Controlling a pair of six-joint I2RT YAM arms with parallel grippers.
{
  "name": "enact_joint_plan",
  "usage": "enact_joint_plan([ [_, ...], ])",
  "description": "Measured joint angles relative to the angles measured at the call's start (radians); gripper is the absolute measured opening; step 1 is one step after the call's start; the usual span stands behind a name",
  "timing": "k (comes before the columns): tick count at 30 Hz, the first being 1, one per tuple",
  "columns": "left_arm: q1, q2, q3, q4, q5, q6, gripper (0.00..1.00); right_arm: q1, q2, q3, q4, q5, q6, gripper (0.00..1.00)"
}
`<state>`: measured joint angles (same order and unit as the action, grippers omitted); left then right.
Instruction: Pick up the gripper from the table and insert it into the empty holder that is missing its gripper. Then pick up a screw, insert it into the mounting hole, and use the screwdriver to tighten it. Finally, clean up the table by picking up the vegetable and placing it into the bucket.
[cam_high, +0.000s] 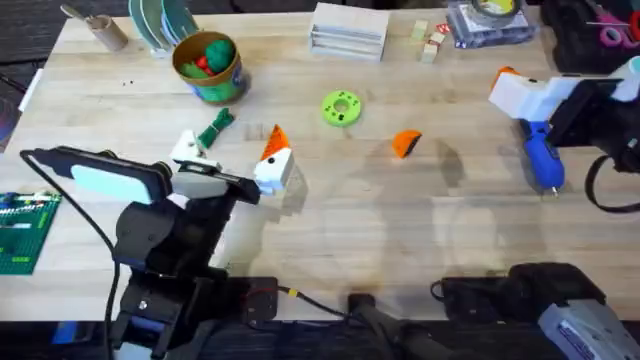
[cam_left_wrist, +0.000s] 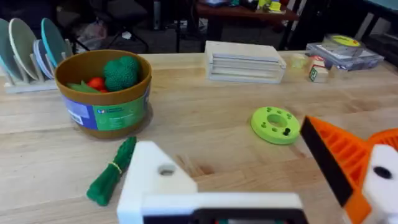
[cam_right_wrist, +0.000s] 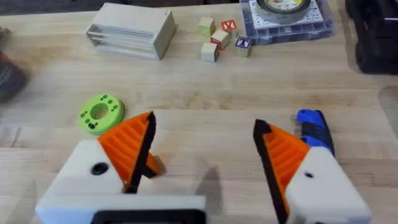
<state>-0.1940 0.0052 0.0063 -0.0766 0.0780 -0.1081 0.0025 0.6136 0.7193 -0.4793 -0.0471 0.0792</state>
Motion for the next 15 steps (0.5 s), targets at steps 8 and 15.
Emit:
enact_joint_plan([
  [8, 0.0, 0.0, 0.0, 0.0, -0.002, 0.0, 0.993, 0.0, 0.0, 0.0, 0.0, 0.0, 0.0, 0.995],
  [15, 0.0, 0.0, 0.0, -0.002, -0.018, 0.0, 0.992, 0.0, 0.0, 0.0, 0.0, 0.0, 0.0, 0.991],
])
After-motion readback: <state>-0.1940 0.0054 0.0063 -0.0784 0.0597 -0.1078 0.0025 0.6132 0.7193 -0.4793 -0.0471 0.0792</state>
